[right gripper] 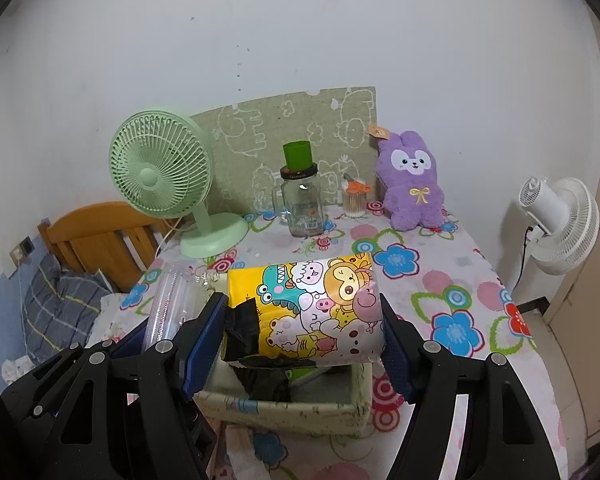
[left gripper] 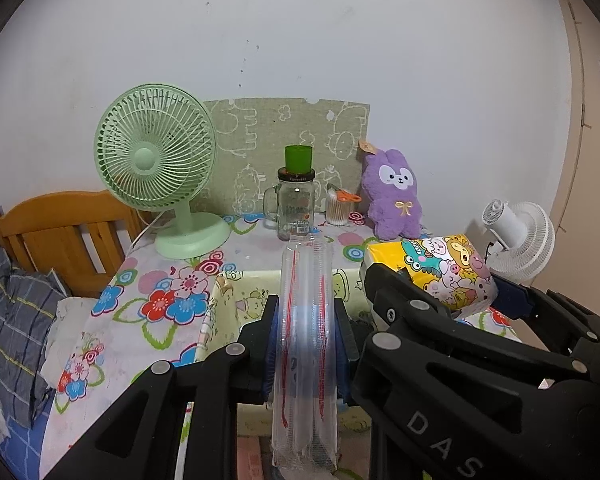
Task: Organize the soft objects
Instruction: 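Lower the bag roll into the basket with the left gripper while the right lowers the yellow pouch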
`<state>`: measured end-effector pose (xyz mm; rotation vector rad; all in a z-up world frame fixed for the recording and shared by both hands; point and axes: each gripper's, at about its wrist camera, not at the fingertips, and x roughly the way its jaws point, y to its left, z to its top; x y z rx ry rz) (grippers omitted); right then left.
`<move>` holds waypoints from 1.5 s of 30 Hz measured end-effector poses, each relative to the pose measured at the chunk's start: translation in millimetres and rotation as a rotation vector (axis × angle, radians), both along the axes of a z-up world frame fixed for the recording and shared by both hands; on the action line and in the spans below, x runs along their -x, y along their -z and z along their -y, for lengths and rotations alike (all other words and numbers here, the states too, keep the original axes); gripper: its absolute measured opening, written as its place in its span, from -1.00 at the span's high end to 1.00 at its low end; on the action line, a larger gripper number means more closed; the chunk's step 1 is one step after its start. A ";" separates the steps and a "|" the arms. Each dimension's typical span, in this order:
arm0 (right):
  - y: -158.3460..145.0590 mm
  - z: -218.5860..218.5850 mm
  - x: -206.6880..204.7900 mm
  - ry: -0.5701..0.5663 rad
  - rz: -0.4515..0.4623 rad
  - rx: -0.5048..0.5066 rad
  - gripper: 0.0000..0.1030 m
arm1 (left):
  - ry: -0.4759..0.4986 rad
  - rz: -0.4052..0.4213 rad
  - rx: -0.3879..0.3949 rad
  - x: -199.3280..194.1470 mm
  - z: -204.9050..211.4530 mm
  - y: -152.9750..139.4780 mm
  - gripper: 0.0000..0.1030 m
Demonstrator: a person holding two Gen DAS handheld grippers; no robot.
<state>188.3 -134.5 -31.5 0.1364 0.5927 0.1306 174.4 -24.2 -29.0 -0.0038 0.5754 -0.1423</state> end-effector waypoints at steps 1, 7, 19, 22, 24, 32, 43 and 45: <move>1.4 -0.2 -3.6 0.000 -0.004 -0.002 -0.42 | 0.003 -0.002 0.001 -1.7 0.0 0.7 0.56; 10.6 -3.2 -25.2 -0.008 -0.022 -0.008 -0.42 | 0.012 -0.023 0.005 -22.8 -1.4 10.0 0.56; 33.9 -9.7 -61.6 -0.037 -0.060 -0.020 -0.42 | 0.010 -0.066 0.016 -55.6 -7.8 32.4 0.51; 39.4 -12.2 -66.8 -0.045 -0.073 -0.023 -0.42 | -0.007 -0.080 0.017 -61.4 -10.4 38.6 0.37; 42.6 -13.5 -69.3 -0.050 -0.081 -0.027 -0.42 | -0.015 -0.088 0.020 -64.1 -12.2 42.3 0.30; 53.6 -19.5 -75.1 -0.076 -0.111 -0.029 -0.41 | -0.036 -0.140 -0.019 -69.2 -17.7 51.7 -0.15; 65.4 -25.7 -78.4 -0.079 -0.162 -0.080 -0.46 | -0.042 -0.168 -0.036 -66.9 -27.4 57.4 -0.22; 66.1 -27.1 -77.5 -0.078 -0.163 -0.073 -0.47 | -0.042 -0.169 -0.039 -65.6 -27.7 57.6 -0.22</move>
